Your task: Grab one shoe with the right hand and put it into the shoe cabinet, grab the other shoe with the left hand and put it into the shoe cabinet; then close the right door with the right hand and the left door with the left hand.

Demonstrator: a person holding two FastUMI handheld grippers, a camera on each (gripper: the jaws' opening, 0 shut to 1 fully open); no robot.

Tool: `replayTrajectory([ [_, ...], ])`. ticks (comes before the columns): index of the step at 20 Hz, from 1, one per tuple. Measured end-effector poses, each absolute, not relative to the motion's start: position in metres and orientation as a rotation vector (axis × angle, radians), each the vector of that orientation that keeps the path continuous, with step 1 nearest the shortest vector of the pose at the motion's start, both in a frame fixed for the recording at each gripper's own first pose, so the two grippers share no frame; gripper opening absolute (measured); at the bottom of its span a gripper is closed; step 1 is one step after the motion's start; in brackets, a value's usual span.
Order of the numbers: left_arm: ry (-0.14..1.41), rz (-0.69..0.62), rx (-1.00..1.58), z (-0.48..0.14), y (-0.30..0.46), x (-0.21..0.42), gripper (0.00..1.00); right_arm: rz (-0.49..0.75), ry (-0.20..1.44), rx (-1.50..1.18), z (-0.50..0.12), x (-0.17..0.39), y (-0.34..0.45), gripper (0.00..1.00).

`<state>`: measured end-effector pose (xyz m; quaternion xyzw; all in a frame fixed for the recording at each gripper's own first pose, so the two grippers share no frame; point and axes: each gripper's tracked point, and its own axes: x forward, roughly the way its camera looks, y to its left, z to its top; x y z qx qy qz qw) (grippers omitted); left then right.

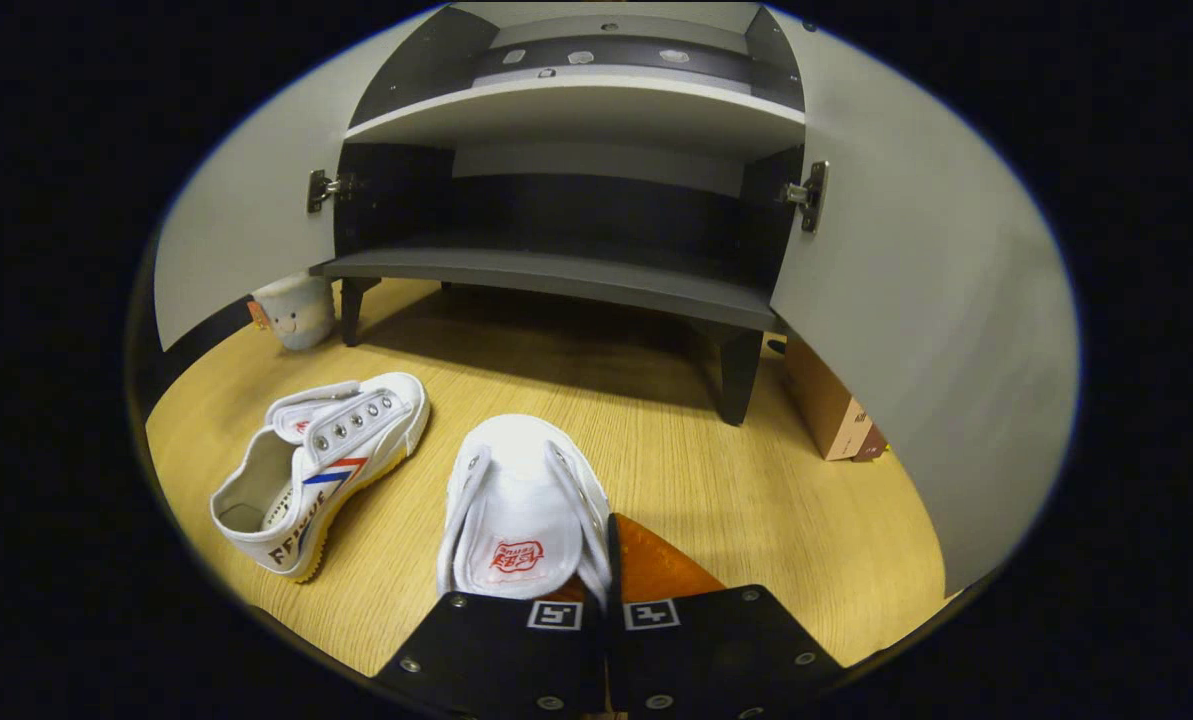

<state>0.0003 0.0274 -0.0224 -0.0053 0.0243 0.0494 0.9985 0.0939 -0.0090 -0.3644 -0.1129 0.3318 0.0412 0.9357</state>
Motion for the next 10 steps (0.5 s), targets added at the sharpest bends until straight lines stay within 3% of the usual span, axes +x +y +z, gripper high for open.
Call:
replayTrajectory([
  [4, 0.049, 0.079, -0.022, -0.026, 0.022, 0.004, 0.96, 0.113, 0.558, -0.196, -0.291, 0.078, 0.007, 0.00],
  [10, 0.052, 0.051, -0.054, -0.034, 0.018, 0.007, 0.96, 0.120, 0.258, -0.139, -0.112, 0.092, 0.038, 0.00],
])
